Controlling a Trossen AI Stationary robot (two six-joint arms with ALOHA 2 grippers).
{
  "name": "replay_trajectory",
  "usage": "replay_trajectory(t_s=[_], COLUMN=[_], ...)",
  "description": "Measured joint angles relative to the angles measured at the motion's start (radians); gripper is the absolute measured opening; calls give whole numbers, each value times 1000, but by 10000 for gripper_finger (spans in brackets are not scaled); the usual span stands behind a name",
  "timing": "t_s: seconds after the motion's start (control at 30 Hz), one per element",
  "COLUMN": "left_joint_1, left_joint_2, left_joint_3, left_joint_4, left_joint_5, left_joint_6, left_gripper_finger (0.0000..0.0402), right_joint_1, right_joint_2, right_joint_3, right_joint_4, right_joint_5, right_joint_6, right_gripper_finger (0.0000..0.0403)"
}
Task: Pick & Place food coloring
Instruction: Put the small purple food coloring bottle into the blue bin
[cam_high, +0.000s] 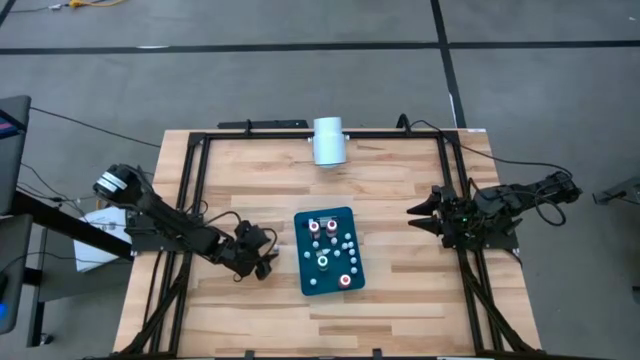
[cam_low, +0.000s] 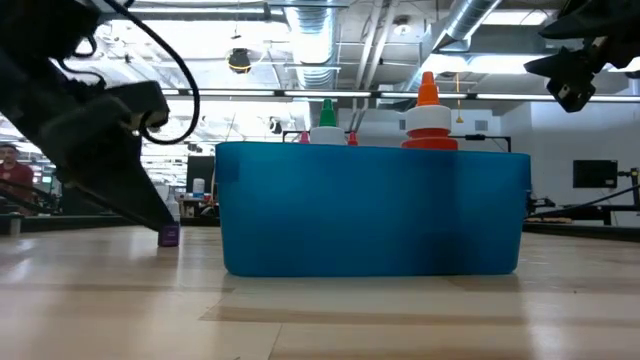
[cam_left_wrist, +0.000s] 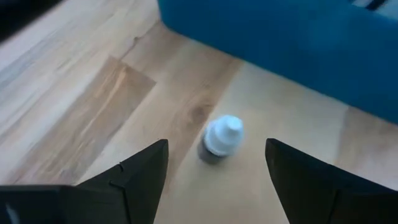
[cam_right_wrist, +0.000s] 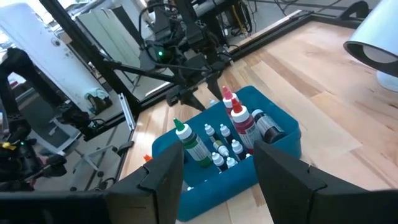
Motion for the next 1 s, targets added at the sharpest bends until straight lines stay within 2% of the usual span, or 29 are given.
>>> replay_trajectory(t_s=[0.3, 0.9, 1.0], left_joint_1=[6, 7, 8], left_joint_2=[95, 99, 100], left_joint_3=[0, 1, 0], left_joint_4=[44, 33, 25], left_joint_5=[-31, -77, -113], left_joint_6=[-62, -62, -58], left_gripper_finger=[261, 261, 258], right_joint_1=[0, 0, 0], right_joint_2=[0, 0, 0], right_joint_3=[0, 0, 0], right_joint_4=[0, 0, 0], right_joint_5=[0, 0, 0], right_joint_6=[8, 8, 8], right_gripper_finger=[182, 182, 182])
